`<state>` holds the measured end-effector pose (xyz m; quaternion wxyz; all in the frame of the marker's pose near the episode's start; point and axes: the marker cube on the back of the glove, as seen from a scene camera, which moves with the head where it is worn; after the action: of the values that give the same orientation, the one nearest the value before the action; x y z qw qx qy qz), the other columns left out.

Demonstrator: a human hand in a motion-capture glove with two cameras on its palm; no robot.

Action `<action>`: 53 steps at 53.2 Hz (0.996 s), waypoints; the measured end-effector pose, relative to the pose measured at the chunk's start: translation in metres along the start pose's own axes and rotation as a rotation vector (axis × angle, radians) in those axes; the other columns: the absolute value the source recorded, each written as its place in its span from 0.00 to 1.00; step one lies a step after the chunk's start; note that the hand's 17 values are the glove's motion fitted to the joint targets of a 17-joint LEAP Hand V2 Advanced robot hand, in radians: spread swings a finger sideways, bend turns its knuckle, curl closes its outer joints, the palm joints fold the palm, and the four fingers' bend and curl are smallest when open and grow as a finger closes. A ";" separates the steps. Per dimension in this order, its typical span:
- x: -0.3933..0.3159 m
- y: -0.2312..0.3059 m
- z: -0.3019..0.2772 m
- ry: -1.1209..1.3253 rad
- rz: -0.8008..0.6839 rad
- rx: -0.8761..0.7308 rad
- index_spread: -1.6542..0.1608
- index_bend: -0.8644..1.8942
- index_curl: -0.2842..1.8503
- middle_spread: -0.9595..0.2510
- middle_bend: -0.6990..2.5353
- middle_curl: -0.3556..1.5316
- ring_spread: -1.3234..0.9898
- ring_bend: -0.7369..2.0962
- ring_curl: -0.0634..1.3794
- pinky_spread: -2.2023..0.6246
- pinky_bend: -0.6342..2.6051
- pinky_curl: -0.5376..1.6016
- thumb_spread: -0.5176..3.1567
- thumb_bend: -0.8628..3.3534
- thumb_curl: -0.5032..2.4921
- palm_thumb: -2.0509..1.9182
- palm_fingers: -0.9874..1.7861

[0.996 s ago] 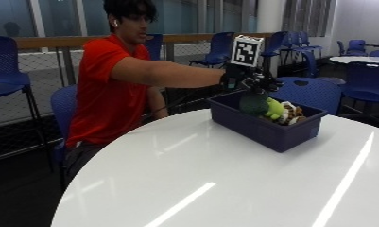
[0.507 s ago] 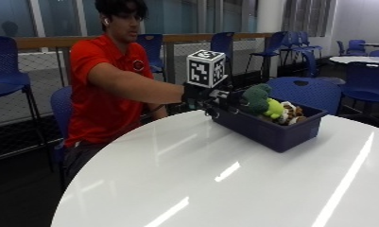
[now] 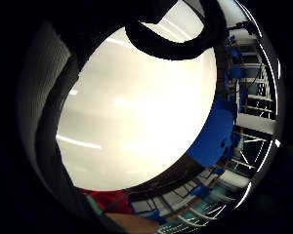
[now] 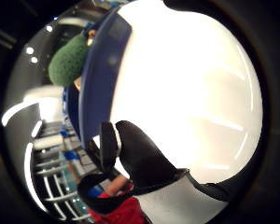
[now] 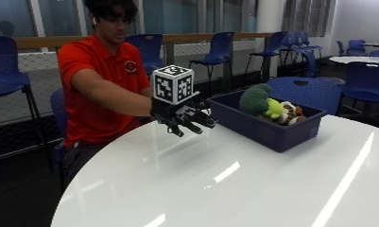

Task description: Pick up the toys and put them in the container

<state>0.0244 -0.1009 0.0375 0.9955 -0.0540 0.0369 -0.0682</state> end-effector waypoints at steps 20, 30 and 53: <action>0.017 0.026 -0.009 -0.005 -0.001 0.022 0.72 0.37 0.29 0.73 0.26 0.31 0.58 0.32 0.19 0.81 0.43 0.40 0.42 0.18 0.22 0.49 0.30; 0.028 0.036 -0.022 -0.013 0.008 0.039 0.72 0.37 0.29 0.73 0.26 0.31 0.58 0.32 0.18 0.81 0.43 0.40 0.42 0.18 0.22 0.49 0.30; 0.045 0.055 -0.033 -0.011 0.036 0.042 0.72 0.37 0.29 0.73 0.26 0.31 0.57 0.32 0.18 0.81 0.42 0.40 0.42 0.18 0.22 0.49 0.30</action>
<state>0.0731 -0.0565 -0.0042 0.9977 -0.0328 0.0308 -0.0505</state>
